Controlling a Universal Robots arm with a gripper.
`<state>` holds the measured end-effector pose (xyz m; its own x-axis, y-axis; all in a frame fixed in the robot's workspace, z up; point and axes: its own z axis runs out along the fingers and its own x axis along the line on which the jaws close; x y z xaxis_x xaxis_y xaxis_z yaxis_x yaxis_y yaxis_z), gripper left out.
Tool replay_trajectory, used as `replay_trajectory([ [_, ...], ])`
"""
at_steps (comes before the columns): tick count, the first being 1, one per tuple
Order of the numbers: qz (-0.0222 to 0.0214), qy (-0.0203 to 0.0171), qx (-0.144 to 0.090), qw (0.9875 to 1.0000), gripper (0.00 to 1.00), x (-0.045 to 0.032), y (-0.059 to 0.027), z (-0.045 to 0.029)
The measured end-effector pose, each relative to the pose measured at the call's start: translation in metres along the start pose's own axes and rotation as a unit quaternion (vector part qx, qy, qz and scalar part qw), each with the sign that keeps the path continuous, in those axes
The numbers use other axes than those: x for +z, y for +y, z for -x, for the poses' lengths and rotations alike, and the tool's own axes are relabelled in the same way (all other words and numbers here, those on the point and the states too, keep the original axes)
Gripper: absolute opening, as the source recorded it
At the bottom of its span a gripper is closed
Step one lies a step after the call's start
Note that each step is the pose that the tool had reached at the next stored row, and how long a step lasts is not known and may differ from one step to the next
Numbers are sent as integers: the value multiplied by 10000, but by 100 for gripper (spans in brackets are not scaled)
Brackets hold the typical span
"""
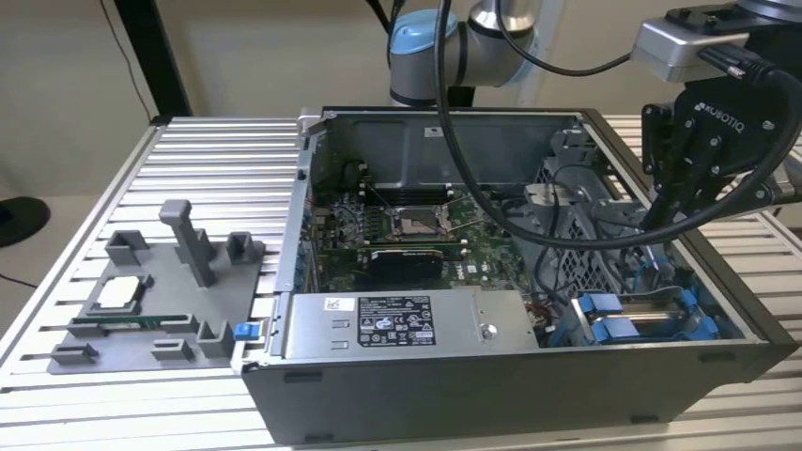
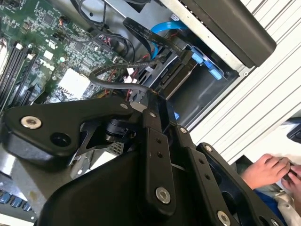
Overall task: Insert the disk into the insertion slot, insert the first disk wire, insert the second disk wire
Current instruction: 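Insert the first disk wire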
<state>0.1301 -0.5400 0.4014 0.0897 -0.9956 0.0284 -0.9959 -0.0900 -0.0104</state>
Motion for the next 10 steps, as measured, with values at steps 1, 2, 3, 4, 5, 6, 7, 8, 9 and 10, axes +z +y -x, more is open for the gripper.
replay_trajectory([
  [1, 0, 1, 0, 10000, 0, 0, 0, 0],
  [2, 0, 2, 0, 10000, 0, 0, 0, 0],
  [3, 0, 2, 0, 10000, 0, 0, 0, 0],
  [4, 5, 2, 0, 10000, 0, 0, -2, -3],
  [5, 9, 2, -1, 10000, 0, 1, -6, -7],
  [6, 16, 1, -1, 10000, 0, 2, -12, -16],
  [7, 25, 0, -1, 10000, 0, 3, -21, -28],
  [8, 30, -3, -1, 10000, 0, 5, -29, -41],
  [9, 34, -6, 0, 10000, 0, 7, -37, -53],
  [10, 36, -11, -1, 10000, 0, 10, -46, -66],
])
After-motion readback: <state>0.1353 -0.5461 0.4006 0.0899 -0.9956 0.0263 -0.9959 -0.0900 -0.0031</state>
